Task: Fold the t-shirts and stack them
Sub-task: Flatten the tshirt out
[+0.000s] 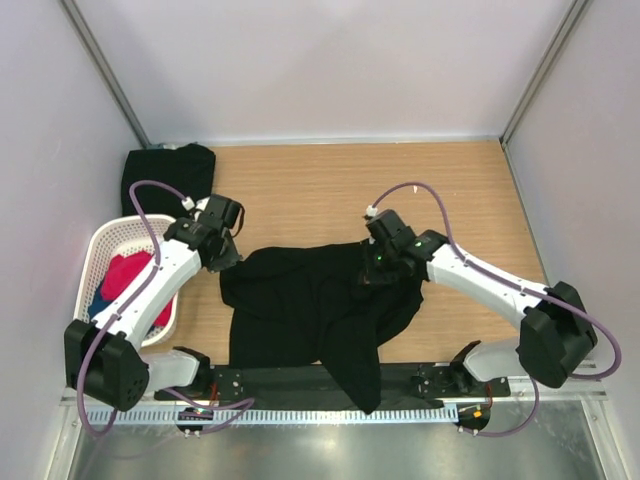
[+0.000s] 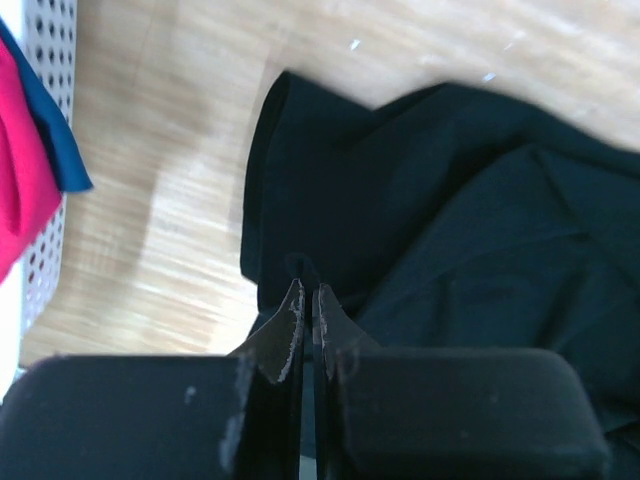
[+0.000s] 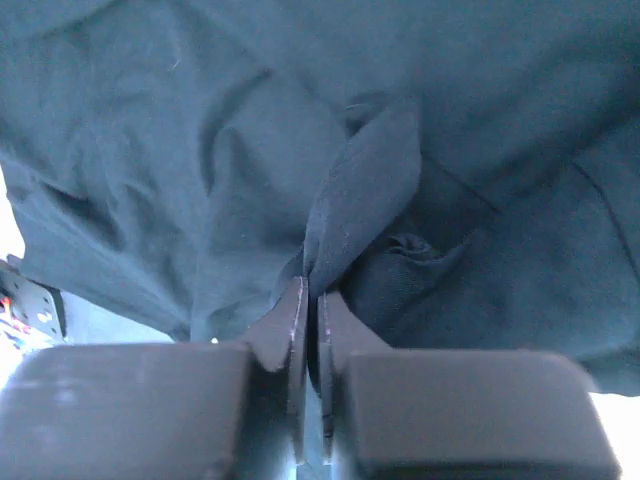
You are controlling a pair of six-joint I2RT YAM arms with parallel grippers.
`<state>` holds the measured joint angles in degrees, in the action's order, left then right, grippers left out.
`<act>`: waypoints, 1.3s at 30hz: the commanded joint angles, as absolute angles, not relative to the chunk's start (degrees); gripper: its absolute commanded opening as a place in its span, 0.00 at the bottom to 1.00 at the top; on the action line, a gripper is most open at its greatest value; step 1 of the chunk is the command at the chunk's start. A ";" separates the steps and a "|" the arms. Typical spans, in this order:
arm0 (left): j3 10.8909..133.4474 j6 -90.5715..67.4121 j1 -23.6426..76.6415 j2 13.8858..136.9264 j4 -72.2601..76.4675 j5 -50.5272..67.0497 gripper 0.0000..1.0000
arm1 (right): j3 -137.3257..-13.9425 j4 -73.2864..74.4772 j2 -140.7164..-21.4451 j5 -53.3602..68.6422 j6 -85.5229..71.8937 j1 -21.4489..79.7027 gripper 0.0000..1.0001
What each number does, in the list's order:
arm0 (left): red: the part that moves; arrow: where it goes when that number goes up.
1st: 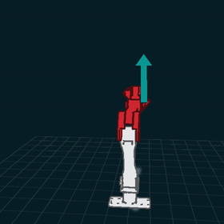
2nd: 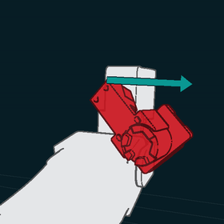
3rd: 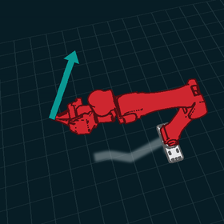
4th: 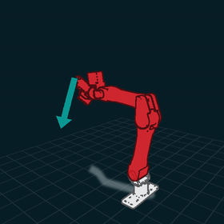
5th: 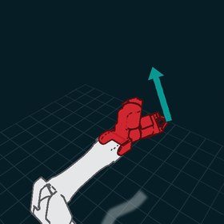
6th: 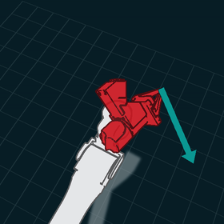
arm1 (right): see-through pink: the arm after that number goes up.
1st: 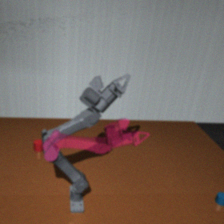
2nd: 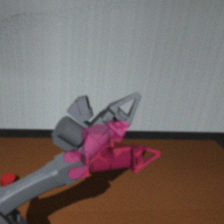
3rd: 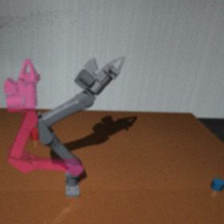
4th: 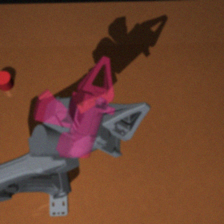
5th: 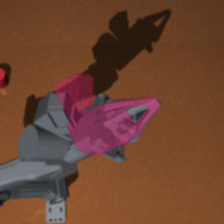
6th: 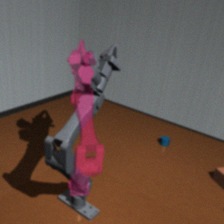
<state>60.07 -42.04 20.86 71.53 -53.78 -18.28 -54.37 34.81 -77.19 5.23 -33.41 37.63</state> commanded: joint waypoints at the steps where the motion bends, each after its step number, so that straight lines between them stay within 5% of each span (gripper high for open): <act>1: 58.63 -44.30 20.30 70.49 -53.26 -17.67 0.00 | -54.93 29.17 -79.44 4.84 -37.44 41.64 0.10; 4: 58.45 -43.86 20.04 71.19 -53.00 -17.49 0.00 | -57.64 35.57 -80.94 2.82 -37.18 42.10 0.48; 5: 58.62 -43.68 20.13 71.45 -53.00 -17.66 0.00 | -58.87 37.86 -80.60 1.59 -36.92 42.10 0.68; 9: 58.89 -43.59 19.95 71.54 -52.91 -18.19 0.00 | -66.08 47.43 -77.70 -5.61 -34.81 41.75 0.85; 13: 58.97 -43.42 20.04 71.89 -52.47 -17.84 0.00 | -74.34 53.78 -80.67 -12.47 -33.14 41.48 0.85; 18: 59.59 -43.15 19.95 73.21 -52.47 -17.67 0.00 | -73.57 46.97 -84.81 -3.19 -28.75 41.92 0.79; 28: 57.13 -43.68 19.95 71.63 -51.68 -18.28 0.00 | -76.99 44.47 -99.31 -3.78 -24.17 43.68 0.71; 33: 57.22 -43.33 19.77 71.63 -51.33 -18.63 0.00 | -75.24 43.95 -101.16 -3.25 -23.91 44.03 0.56; 39: 57.57 -43.15 19.07 72.25 -50.28 -18.28 0.00 | -76.29 43.07 -101.78 -0.79 -23.38 44.03 0.56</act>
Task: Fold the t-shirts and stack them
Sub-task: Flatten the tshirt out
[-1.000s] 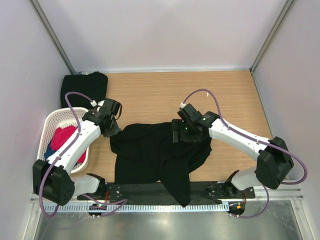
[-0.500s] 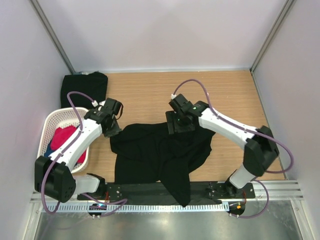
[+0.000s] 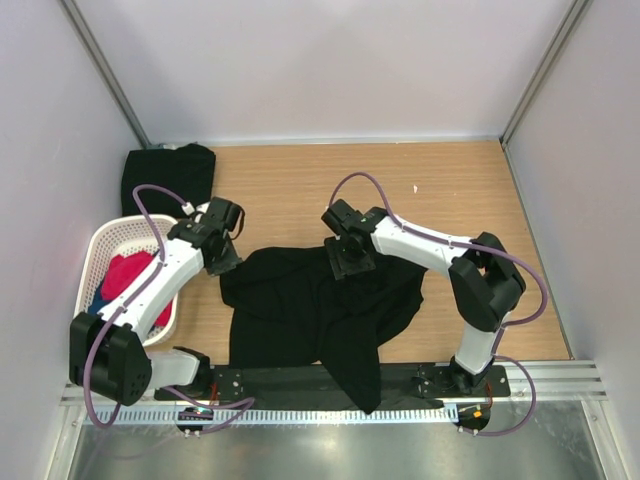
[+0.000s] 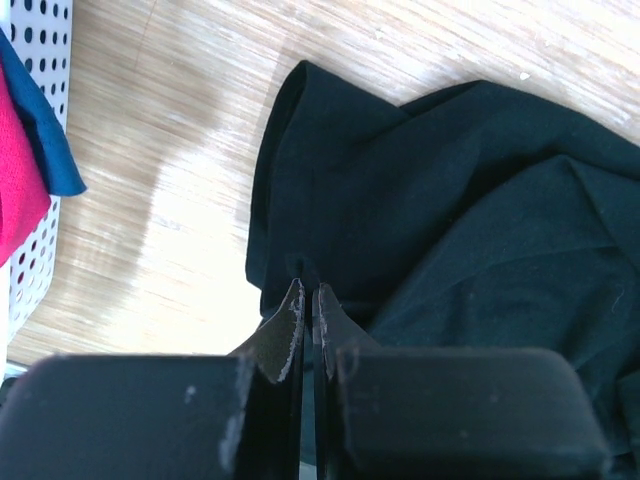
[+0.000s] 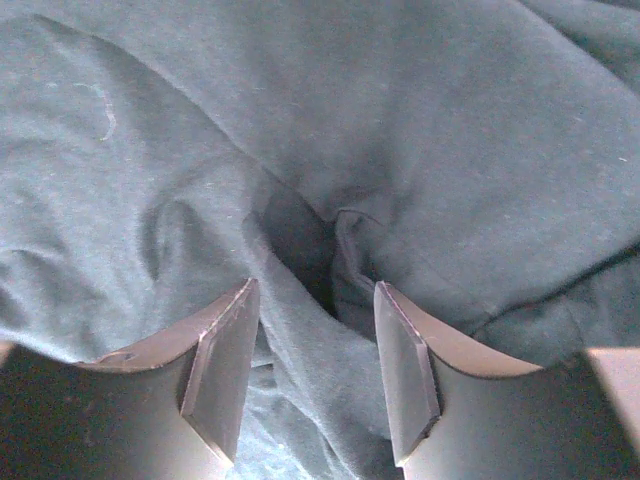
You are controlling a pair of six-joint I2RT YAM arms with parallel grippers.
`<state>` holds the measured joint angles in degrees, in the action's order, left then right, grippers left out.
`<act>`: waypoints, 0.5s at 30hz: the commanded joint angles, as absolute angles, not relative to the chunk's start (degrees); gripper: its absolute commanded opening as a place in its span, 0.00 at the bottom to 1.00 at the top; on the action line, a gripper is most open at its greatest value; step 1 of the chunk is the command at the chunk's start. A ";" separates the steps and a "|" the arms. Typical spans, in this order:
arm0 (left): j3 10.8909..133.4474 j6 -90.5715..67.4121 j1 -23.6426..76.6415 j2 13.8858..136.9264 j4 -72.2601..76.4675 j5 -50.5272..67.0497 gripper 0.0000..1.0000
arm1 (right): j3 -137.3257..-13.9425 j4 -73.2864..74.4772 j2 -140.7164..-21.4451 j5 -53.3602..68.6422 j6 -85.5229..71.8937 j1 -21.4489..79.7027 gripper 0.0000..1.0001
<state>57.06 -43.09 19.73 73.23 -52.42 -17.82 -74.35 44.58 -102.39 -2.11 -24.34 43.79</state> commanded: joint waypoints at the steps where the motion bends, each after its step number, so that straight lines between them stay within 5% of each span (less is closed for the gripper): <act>1: 57.74 -43.07 18.99 72.33 -50.27 -18.28 0.00 | -76.20 42.81 -101.95 1.21 -23.47 44.03 0.55; 7: 59.85 -42.28 18.54 72.69 -51.33 -19.51 0.00 | -74.01 41.13 -104.06 3.78 -26.37 43.95 0.36; 10: 61.17 -42.10 18.46 72.42 -51.33 -19.69 0.00 | -76.80 42.96 -102.84 0.90 -24.36 44.03 0.01; 15: 64.24 -39.56 17.14 73.47 -50.80 -19.07 0.00 | -88.29 47.72 -98.80 -2.90 -22.15 42.11 0.01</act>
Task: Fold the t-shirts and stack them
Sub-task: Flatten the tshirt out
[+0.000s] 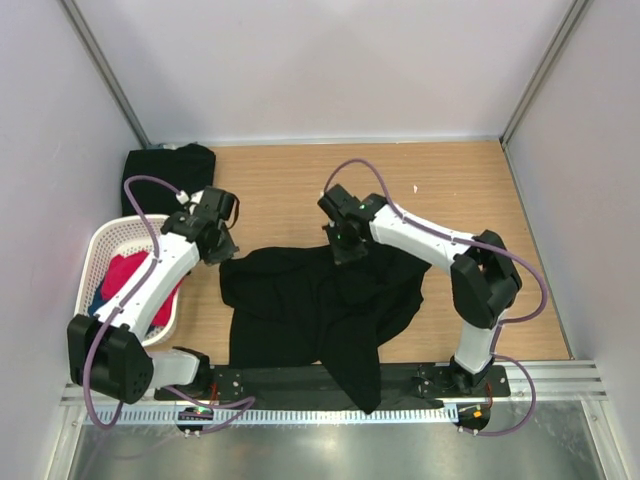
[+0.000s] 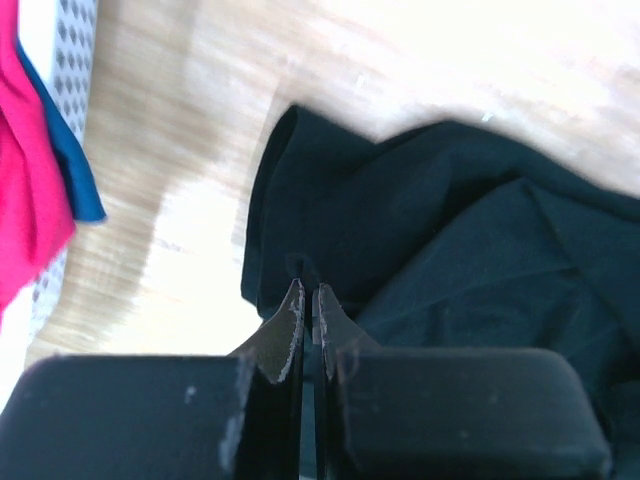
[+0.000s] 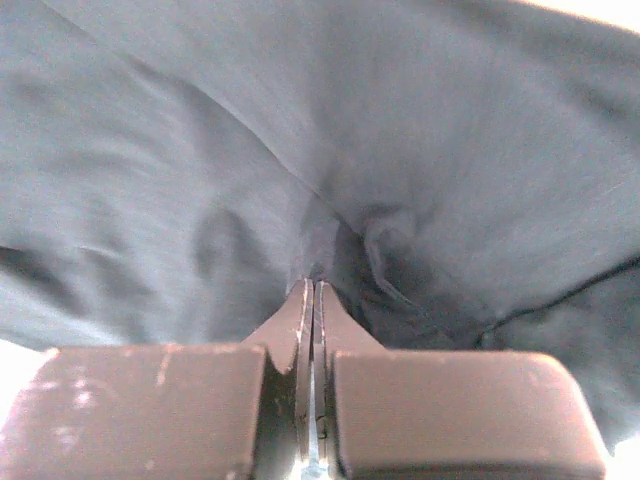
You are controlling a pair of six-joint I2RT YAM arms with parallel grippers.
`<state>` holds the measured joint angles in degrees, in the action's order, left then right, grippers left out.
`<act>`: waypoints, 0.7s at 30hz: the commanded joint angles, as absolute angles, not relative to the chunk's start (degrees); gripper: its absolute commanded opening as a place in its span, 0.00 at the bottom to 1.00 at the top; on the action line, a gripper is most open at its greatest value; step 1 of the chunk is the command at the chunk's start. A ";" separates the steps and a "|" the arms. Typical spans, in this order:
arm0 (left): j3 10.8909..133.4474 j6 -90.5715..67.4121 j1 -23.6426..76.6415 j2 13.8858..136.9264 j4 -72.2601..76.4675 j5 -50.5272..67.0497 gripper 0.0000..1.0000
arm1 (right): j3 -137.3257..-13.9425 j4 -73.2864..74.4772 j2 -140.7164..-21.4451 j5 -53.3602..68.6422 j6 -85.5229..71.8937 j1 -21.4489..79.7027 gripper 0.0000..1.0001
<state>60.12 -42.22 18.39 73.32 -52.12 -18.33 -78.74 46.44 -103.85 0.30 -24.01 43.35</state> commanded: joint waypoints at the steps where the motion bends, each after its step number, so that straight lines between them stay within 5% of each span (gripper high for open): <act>1: 66.95 -38.85 16.18 73.65 -50.80 -18.81 0.00 | -90.59 47.90 -97.92 -2.38 -22.41 41.40 0.01; 15: 101.75 -24.35 14.85 73.74 -52.82 -23.37 0.00 | -130.04 50.36 -90.88 -15.54 -11.97 30.67 0.01; 21: 100.74 -23.73 14.77 70.50 -54.05 -28.91 0.00 | -124.85 50.28 -85.97 -14.70 -12.13 30.67 0.01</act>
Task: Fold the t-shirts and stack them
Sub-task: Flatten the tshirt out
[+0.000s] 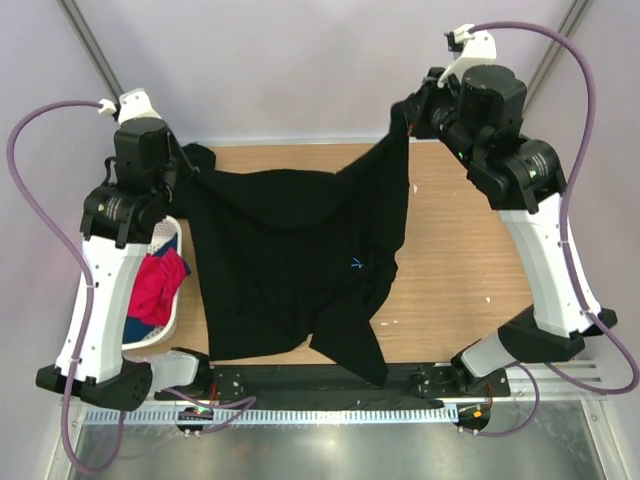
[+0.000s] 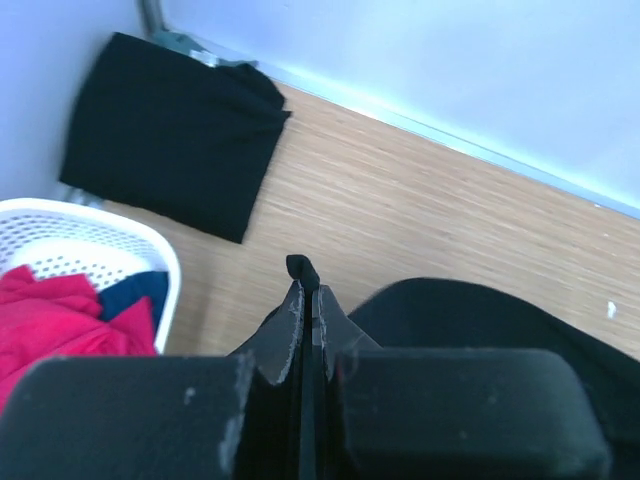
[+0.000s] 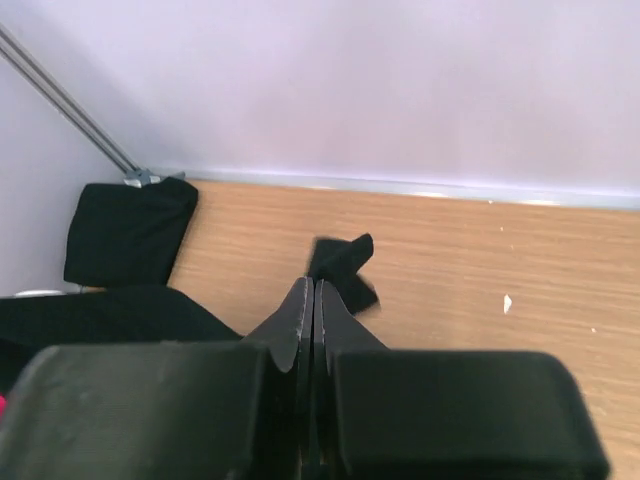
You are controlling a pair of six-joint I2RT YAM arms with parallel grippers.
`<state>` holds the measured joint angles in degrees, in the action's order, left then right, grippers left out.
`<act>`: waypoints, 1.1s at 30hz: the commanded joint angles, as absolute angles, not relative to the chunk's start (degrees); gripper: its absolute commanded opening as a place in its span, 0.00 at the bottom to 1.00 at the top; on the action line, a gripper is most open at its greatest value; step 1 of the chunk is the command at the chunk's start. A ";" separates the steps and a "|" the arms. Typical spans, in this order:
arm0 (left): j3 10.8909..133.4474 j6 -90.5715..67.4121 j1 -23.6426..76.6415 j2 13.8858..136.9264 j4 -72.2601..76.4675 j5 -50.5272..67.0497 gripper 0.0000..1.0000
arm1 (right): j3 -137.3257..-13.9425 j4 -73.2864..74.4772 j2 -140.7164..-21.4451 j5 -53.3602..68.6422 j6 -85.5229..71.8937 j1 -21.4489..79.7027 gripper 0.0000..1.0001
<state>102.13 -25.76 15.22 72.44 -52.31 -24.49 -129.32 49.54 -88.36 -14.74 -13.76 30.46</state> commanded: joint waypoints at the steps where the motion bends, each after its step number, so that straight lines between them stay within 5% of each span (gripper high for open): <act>1: 99.24 -24.43 14.77 69.88 -54.49 -29.09 0.00 | -121.67 50.10 -84.56 -13.46 -12.39 30.67 0.01; 7: 77.39 -37.31 14.77 62.16 -57.22 -22.00 0.00 | -84.08 42.38 -70.24 7.25 -21.33 32.68 0.01; 11: 57.02 -47.96 14.77 58.19 -56.17 -19.33 0.00 | -57.99 34.64 -65.48 7.65 -28.88 41.20 0.01; 16: 46.95 -54.57 14.77 57.65 -53.62 -20.04 0.00 | -49.57 30.59 -65.39 10.81 -29.72 49.38 0.01; 22: 44.47 -54.32 14.77 62.31 -50.11 -20.39 0.00 | -55.19 41.82 -72.76 8.00 -19.60 53.26 0.02; 25: 45.61 -53.97 14.77 65.82 -47.91 -21.00 0.00 | -58.00 42.97 -73.65 8.09 -20.12 53.26 0.39; 26: 45.96 -53.70 14.77 66.44 -47.64 -21.09 0.00 | -60.27 43.41 -73.04 6.61 -21.17 53.17 0.65; 28: 47.19 -52.83 14.85 67.94 -46.50 -21.09 0.00 | -62.92 46.04 -72.51 -2.92 -25.20 52.82 0.85; 33: 49.13 -51.24 14.85 69.61 -44.92 -20.48 0.00 | -73.55 56.76 -77.59 -10.19 -30.06 42.66 0.87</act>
<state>46.22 -52.05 14.98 69.47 -48.53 -19.75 -67.61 49.80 -75.11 -2.26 -26.02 48.31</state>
